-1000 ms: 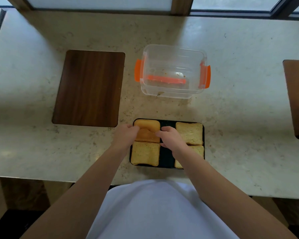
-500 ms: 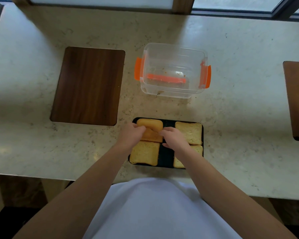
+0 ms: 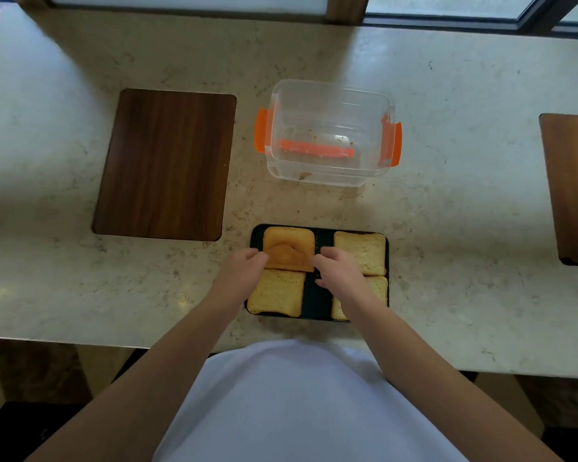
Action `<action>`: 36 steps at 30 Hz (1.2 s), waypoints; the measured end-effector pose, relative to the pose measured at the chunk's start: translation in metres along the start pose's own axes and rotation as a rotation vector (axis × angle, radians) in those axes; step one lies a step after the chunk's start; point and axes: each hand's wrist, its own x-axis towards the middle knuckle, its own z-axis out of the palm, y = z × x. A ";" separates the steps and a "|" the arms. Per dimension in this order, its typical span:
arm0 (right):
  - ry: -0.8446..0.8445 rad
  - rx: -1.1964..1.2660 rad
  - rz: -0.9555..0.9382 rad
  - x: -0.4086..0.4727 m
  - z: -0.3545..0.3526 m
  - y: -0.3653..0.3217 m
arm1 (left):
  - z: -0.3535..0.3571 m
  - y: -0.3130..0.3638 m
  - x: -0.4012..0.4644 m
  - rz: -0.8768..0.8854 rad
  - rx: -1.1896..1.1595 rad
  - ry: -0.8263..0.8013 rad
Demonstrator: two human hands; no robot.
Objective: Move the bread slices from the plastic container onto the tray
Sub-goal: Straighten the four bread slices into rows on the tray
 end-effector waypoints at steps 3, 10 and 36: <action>-0.105 0.025 0.044 -0.018 0.002 0.011 | -0.006 -0.022 -0.010 -0.076 -0.102 -0.012; -0.116 -0.069 0.062 -0.027 0.017 0.023 | -0.007 -0.039 -0.022 -0.066 -0.197 0.006; -0.073 -0.160 0.080 -0.034 0.003 0.029 | 0.015 -0.022 -0.038 0.099 0.080 0.004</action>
